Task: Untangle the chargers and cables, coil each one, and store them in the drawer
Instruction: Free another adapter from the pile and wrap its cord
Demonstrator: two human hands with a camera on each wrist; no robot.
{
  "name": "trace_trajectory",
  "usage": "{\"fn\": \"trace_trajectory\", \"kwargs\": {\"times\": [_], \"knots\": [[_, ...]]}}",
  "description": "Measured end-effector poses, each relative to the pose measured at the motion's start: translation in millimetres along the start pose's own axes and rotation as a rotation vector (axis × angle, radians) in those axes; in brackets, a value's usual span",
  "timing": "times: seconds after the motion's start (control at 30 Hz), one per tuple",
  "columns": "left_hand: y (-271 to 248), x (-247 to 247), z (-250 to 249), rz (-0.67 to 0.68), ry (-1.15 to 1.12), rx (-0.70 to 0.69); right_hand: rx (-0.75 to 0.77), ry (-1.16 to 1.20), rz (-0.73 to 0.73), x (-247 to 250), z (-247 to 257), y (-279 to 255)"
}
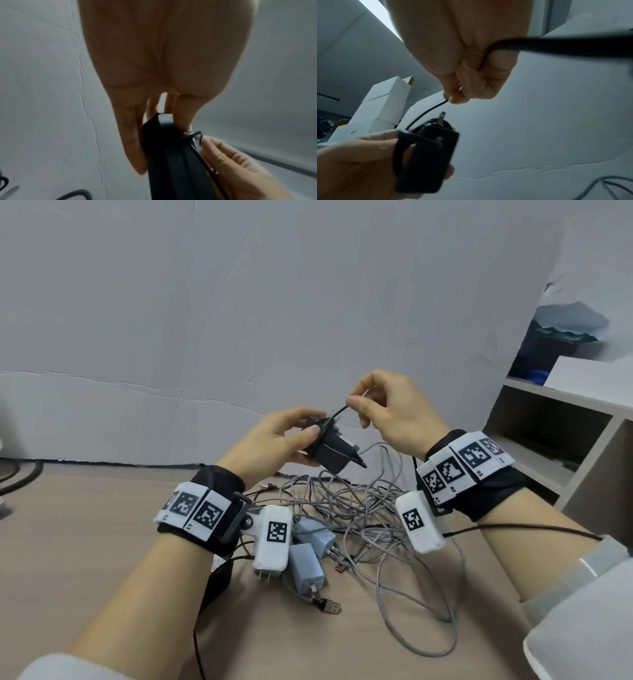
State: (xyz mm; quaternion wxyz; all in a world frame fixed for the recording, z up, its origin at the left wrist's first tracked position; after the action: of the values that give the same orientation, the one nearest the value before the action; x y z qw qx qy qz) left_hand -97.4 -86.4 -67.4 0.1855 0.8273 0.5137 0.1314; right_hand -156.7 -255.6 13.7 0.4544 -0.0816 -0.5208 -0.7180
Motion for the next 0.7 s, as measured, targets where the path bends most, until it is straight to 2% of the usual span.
{"fn": "trace_trajectory", "kwargs": {"times": [0.13, 0.23, 0.33, 0.53, 0.7], "knots": [[-4, -4, -1, 0.067, -0.179, 0.070, -0.109, 0.038, 0.038, -5, -15, -3], [-5, -5, 1, 0.099, -0.227, 0.112, -0.149, 0.061, 0.077, -11, -20, -7], [-3, -4, 2, 0.072, -0.332, 0.143, -0.207, 0.079, 0.148, -19, -22, -13], [7, 2, 4, -0.133, -0.507, 0.169, -0.247, 0.006, 0.350, -46, -25, -31], [10, -4, 12, -0.344, -0.369, 0.161, -0.303, -0.110, 0.666, -70, -11, -51]]}}
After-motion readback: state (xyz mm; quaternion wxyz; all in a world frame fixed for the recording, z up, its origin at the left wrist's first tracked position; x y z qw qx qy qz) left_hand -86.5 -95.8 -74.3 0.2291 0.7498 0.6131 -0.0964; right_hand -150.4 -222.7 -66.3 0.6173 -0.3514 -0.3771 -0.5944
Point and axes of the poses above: each hand's wrist, its own y-axis towards the middle knuckle, its own x-axis out of the back of the hand, z = x × y, the point moved 4 cm from there along y, towards the middle knuckle, and after that the axes turned 8 degrees about -z, right-handed, at the moved point
